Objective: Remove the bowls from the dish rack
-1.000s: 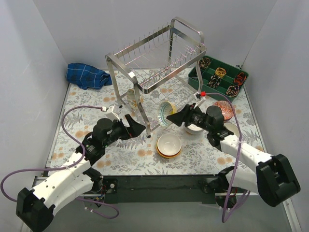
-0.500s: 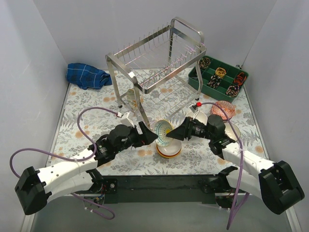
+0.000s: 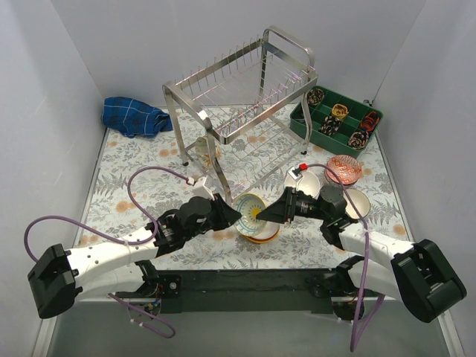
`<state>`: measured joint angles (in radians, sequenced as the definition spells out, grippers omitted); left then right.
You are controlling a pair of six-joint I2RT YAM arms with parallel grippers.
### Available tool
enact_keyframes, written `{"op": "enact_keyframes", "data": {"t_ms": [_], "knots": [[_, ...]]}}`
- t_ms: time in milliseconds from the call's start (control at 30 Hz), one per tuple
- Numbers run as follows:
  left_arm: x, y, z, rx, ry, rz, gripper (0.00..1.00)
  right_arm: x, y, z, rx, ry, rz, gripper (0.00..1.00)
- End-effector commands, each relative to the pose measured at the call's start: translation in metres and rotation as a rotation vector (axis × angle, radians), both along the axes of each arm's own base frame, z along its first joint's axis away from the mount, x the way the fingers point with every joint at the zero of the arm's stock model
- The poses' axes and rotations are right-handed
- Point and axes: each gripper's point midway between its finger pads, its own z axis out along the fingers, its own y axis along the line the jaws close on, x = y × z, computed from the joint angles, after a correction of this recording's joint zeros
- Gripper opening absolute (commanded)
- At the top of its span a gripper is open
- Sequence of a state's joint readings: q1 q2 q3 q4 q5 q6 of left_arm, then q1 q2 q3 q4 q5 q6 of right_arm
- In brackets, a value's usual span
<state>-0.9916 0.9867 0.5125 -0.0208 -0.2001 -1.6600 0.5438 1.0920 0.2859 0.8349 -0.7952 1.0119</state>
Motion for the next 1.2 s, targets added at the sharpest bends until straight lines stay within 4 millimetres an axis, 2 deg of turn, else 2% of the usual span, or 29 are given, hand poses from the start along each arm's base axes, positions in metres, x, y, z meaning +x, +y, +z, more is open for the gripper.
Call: {"op": "enact_keyframes", "data": {"t_ms": [0, 67, 133, 167, 200, 267, 300, 367, 400, 467, 533, 567, 600, 633, 700, 733, 800, 833, 1033, 1167], "knots": [[0.004, 0.001, 0.003, -0.002, -0.023, 0.025, 0.06, -0.008, 0.002, 0.018, 0.078, -0.062, 0.043, 0.01], [0.004, 0.003, 0.003, 0.002, -0.024, 0.032, 0.00, -0.006, 0.002, 0.012, 0.067, -0.057, 0.032, 0.01], [0.003, 0.008, -0.001, 0.018, -0.017, 0.042, 0.00, -0.004, 0.001, 0.006, 0.054, -0.052, 0.017, 0.08], [0.003, 0.010, 0.000, 0.022, -0.019, 0.047, 0.00, -0.003, 0.001, 0.004, 0.048, -0.049, 0.016, 0.14], [0.004, 0.014, -0.001, 0.030, -0.021, 0.063, 0.00, -0.003, 0.001, 0.002, 0.043, -0.049, 0.013, 0.26], [0.003, 0.024, -0.001, 0.054, -0.023, 0.085, 0.00, -0.001, 0.002, -0.002, 0.027, -0.050, 0.009, 0.37], [0.005, 0.027, 0.001, 0.062, -0.030, 0.097, 0.00, 0.001, 0.002, -0.003, 0.022, -0.053, 0.003, 0.50], [0.007, 0.043, 0.002, 0.108, -0.048, 0.138, 0.00, 0.006, 0.002, -0.001, 0.006, -0.091, -0.007, 0.65], [0.008, 0.047, 0.008, 0.116, -0.061, 0.151, 0.00, 0.010, 0.001, -0.006, -0.022, -0.079, -0.020, 0.69], [0.010, 0.062, 0.007, 0.187, -0.070, 0.176, 0.00, 0.018, 0.001, -0.002, -0.050, -0.151, -0.043, 0.78], [0.011, 0.074, 0.006, 0.245, -0.062, 0.197, 0.00, 0.026, -0.003, -0.014, -0.131, -0.134, -0.086, 0.82], [0.012, 0.078, 0.006, 0.270, -0.067, 0.199, 0.00, 0.034, -0.003, -0.009, -0.161, -0.161, -0.102, 0.86], [0.012, 0.081, 0.003, 0.290, -0.063, 0.199, 0.00, 0.044, -0.007, -0.014, -0.216, -0.214, -0.142, 0.88], [0.014, 0.088, 0.001, 0.310, -0.051, 0.213, 0.00, 0.045, -0.012, -0.026, -0.284, -0.183, -0.148, 0.89], [0.015, 0.095, -0.002, 0.330, -0.036, 0.210, 0.00, 0.058, -0.017, -0.022, -0.341, -0.252, -0.194, 0.90], [0.020, 0.106, -0.006, 0.344, -0.017, 0.238, 0.00, 0.057, -0.021, -0.025, -0.373, -0.244, -0.201, 0.91], [0.021, 0.113, -0.008, 0.348, 0.002, 0.225, 0.00, 0.064, -0.026, -0.019, -0.400, -0.280, -0.241, 0.91], [0.027, 0.125, -0.010, 0.360, 0.019, 0.259, 0.00, 0.064, -0.028, -0.020, -0.416, -0.292, -0.245, 0.91], [0.045, 0.165, -0.031, 0.453, 0.075, 0.324, 0.00, 0.068, -0.034, -0.018, -0.436, -0.334, -0.274, 0.91], [0.063, 0.183, -0.045, 0.445, 0.120, 0.360, 0.00, 0.070, -0.036, -0.018, -0.450, -0.357, -0.287, 0.91]]}}
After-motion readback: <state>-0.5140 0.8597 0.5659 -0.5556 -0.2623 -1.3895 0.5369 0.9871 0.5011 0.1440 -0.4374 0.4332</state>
